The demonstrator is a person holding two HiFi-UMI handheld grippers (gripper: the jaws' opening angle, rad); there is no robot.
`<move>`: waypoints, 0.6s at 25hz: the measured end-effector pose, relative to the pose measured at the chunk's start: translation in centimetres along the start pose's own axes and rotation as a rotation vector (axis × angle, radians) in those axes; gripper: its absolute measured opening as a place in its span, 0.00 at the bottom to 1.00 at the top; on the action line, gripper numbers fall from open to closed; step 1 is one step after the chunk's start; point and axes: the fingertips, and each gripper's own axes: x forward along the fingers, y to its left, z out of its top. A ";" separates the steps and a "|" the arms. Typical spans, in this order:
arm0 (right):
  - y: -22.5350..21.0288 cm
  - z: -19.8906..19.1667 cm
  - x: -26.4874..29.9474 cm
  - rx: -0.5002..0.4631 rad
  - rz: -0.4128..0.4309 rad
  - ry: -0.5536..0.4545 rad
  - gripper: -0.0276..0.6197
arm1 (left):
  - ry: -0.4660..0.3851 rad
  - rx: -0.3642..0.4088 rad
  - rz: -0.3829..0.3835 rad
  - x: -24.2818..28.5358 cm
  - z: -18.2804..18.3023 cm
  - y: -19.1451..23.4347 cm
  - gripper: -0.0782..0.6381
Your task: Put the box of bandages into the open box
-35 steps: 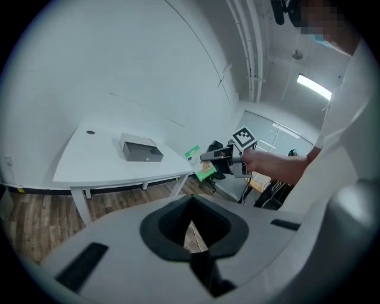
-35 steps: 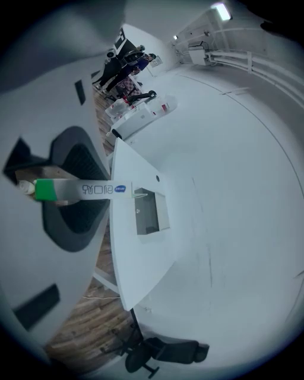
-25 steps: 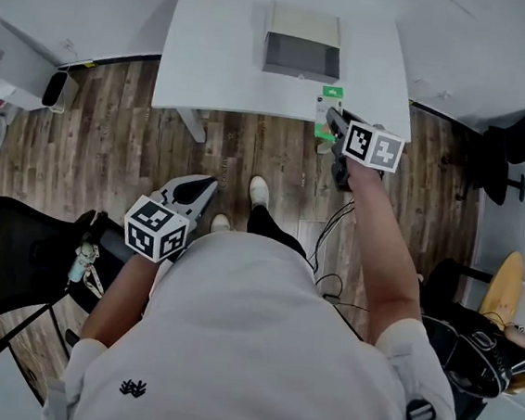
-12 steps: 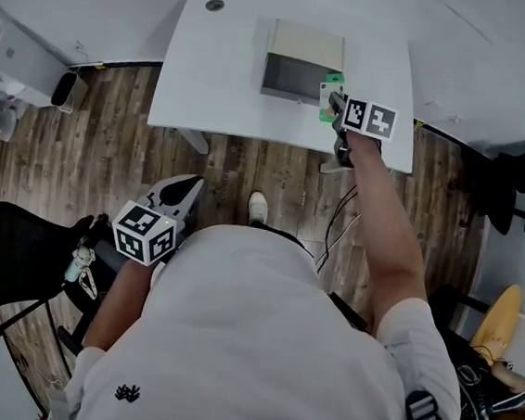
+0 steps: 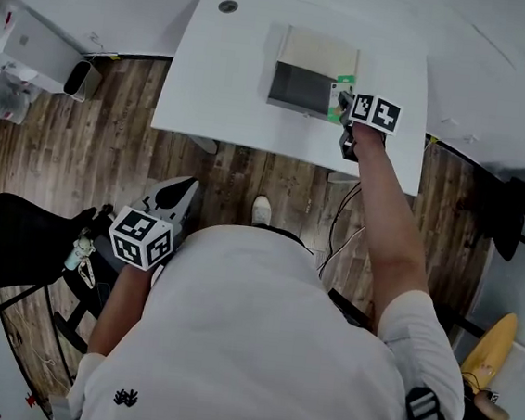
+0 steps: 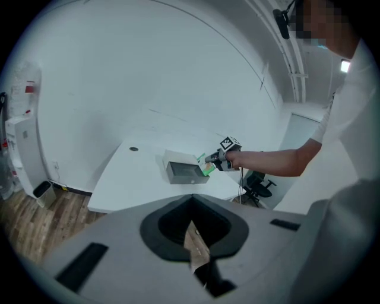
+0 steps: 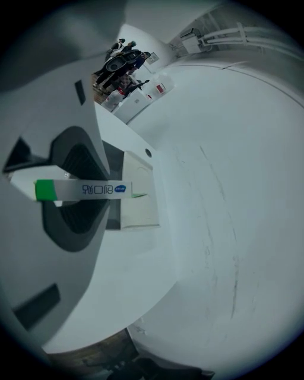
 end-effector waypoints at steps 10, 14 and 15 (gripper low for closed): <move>-0.7 0.4 3.0 -0.077 0.006 0.040 0.19 | 0.027 -0.001 0.038 1.2 0.6 -0.1 0.11; -1.0 -0.2 3.6 -0.100 0.008 0.067 0.19 | 0.034 -0.001 0.045 1.7 0.9 -0.2 0.11; -1.0 -0.4 3.7 -0.116 0.009 0.075 0.19 | 0.035 -0.002 0.046 1.8 1.0 -0.3 0.11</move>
